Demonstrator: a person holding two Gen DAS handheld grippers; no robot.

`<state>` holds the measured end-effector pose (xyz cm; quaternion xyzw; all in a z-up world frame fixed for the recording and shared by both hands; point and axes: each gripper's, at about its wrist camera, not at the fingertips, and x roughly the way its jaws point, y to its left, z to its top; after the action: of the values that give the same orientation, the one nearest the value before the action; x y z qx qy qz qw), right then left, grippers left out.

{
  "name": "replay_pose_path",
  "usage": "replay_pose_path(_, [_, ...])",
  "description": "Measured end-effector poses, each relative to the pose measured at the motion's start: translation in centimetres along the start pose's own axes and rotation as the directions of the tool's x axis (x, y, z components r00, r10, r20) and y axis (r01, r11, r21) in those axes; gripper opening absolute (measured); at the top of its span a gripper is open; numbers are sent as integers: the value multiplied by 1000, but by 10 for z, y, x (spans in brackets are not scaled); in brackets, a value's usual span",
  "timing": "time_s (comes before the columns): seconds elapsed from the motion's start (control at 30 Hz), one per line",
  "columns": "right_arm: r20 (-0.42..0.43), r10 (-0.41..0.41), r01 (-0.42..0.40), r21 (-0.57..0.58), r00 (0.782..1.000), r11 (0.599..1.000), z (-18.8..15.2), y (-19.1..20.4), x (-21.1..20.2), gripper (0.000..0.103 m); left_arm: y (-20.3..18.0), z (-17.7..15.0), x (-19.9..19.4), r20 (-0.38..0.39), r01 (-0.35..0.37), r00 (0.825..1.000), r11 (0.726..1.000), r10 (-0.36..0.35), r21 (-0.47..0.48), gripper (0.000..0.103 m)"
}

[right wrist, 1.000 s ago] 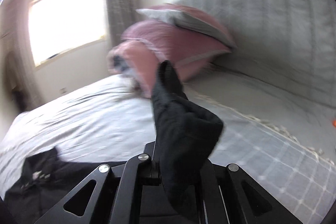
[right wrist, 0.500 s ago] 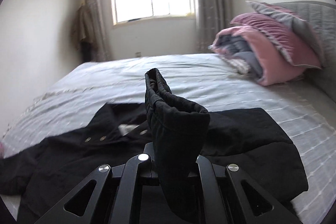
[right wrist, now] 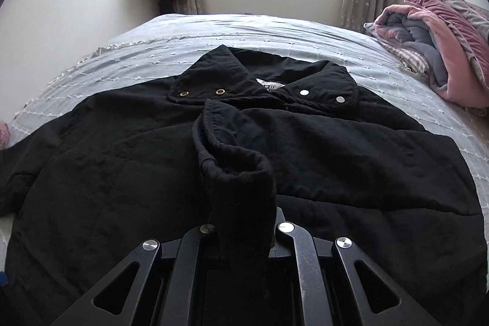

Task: Fold large clothes
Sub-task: 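Lift the sleeve and lay it across the coat body, open right tool, then grasp the other coat sleeve cuff with the left tool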

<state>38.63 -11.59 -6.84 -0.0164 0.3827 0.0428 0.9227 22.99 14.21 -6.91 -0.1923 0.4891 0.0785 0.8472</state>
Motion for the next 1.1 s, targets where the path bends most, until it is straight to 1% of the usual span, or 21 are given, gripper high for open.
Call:
replay_pose_path(0.07, [-35, 16, -17, -9, 999, 1000, 1, -1, 0, 20, 0, 0, 1, -3, 2, 1000, 1000, -2, -2, 88])
replay_pose_path(0.1, [-54, 30, -31, -23, 998, 999, 2, 4, 1, 26, 0, 0, 1, -4, 2, 1000, 1000, -2, -2, 88])
replay_pose_path(0.17, [-72, 32, -36, -62, 997, 997, 0, 12, 0, 39, 0, 0, 2, -6, 3, 1000, 1000, -3, 0, 88])
replay_pose_path(0.2, [-79, 40, -47, -89, 996, 995, -3, 18, -1, 54, -1, 0, 2, -8, 5, 1000, 1000, -5, 2, 88])
replay_pose_path(0.23, [-77, 44, -52, -110, 996, 993, -5, 24, -3, 62, 0, -1, 0, -9, 7, 1000, 1000, -7, 2, 88])
replay_pose_path(0.27, [-72, 35, -44, -135, 997, 990, -7, 30, -5, 62, 0, 0, 0, -9, 11, 1000, 1000, -11, 2, 88])
replay_pose_path(0.37, [-68, -31, 15, -225, 997, 974, -15, 56, -6, 62, 1, 0, 0, -11, 19, 1000, 1000, -19, 0, 88])
replay_pose_path(0.43, [-69, -67, 47, -254, 995, 966, -18, 63, -5, 62, 2, 1, 1, -13, 22, 1000, 1000, -22, -6, 88])
replay_pose_path(0.5, [-75, -82, 60, -259, 994, 964, -18, 65, -5, 62, 5, 3, 1, -15, 30, 999, 999, -30, -13, 88])
replay_pose_path(0.6, [-75, -102, 82, -233, 992, 969, -13, 65, -13, 62, 11, 9, -1, -18, 41, 999, 999, -42, -22, 88])
replay_pose_path(0.63, [-45, -93, 81, -218, 995, 973, -13, 67, -25, 62, 17, 13, -2, -14, 35, 999, 999, -36, -32, 88])
replay_pose_path(0.7, [13, -70, 71, -204, 997, 976, -17, 74, -52, 62, 36, 23, -4, 5, -11, 1000, 997, 11, -79, 88])
replay_pose_path(0.77, [39, -66, 73, -205, 997, 976, -24, 81, -73, 62, 59, 33, -5, 13, -39, 999, 990, 41, -134, 88])
replay_pose_path(0.8, [50, -67, 76, -206, 997, 976, -28, 84, -84, 64, 72, 37, -6, 17, -47, 999, 985, 51, -166, 88])
replay_pose_path(0.87, [62, -55, 66, -199, 997, 978, -39, 87, -106, 70, 109, 51, -10, 32, -73, 996, 966, 84, -247, 88])
replay_pose_path(0.9, [66, -40, 52, -192, 997, 980, -45, 88, -118, 76, 125, 56, -12, 37, -90, 994, 956, 105, -279, 88])
replay_pose_path(0.93, [71, -30, 43, -180, 997, 983, -52, 87, -129, 80, 149, 63, -16, 47, -116, 989, 937, 139, -329, 88])
replay_pose_path(1.0, [82, -24, 36, -156, 996, 987, -63, 87, -145, 84, 185, 69, -21, 61, -155, 978, 897, 198, -415, 88])
replay_pose_path(1.03, [75, -21, 32, -151, 997, 988, -68, 88, -150, 84, 209, 71, -21, 51, -180, 972, 864, 230, -471, 88])
replay_pose_path(1.07, [59, -14, 22, -150, 998, 988, -73, 87, -156, 84, 220, 73, -19, 35, -190, 970, 847, 239, -496, 88])
replay_pose_path(1.1, [48, -11, 18, -149, 999, 989, -77, 86, -160, 84, 240, 75, -12, 8, -197, 972, 827, 236, -527, 88])
